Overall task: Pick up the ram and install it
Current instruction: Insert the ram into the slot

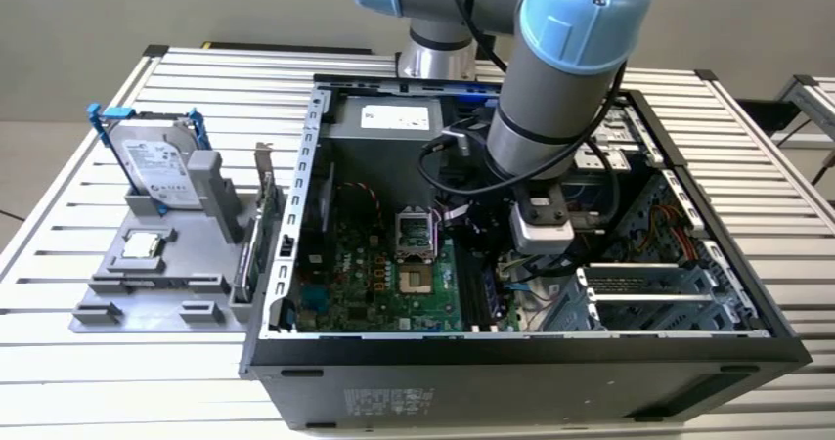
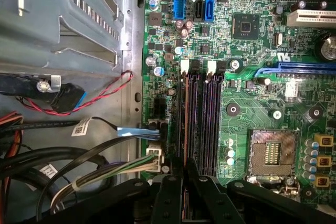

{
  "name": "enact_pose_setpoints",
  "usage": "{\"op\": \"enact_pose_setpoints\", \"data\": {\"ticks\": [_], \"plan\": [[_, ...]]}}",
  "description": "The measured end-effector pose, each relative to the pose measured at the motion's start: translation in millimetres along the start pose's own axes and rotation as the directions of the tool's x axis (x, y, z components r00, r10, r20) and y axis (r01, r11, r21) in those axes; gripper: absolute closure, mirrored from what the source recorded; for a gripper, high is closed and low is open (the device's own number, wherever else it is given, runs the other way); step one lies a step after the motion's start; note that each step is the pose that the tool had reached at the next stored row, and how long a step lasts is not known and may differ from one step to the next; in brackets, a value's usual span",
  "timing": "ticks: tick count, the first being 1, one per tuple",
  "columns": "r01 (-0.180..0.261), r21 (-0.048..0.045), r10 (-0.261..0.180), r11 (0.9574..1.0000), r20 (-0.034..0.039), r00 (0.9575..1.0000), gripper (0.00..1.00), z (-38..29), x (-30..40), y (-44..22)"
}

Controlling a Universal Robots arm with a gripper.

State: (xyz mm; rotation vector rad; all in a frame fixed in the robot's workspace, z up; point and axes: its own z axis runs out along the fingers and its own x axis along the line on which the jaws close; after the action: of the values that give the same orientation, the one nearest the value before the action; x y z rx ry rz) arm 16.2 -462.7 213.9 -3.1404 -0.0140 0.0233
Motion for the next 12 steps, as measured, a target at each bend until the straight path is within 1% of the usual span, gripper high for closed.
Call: {"op": "enact_pose_setpoints", "data": {"ticks": [12], "plan": [[-0.005, 0.0001, 0.005, 1.0000, 0.0000, 1.0000, 1.00, 0.9, 0.0, 0.0]]}}
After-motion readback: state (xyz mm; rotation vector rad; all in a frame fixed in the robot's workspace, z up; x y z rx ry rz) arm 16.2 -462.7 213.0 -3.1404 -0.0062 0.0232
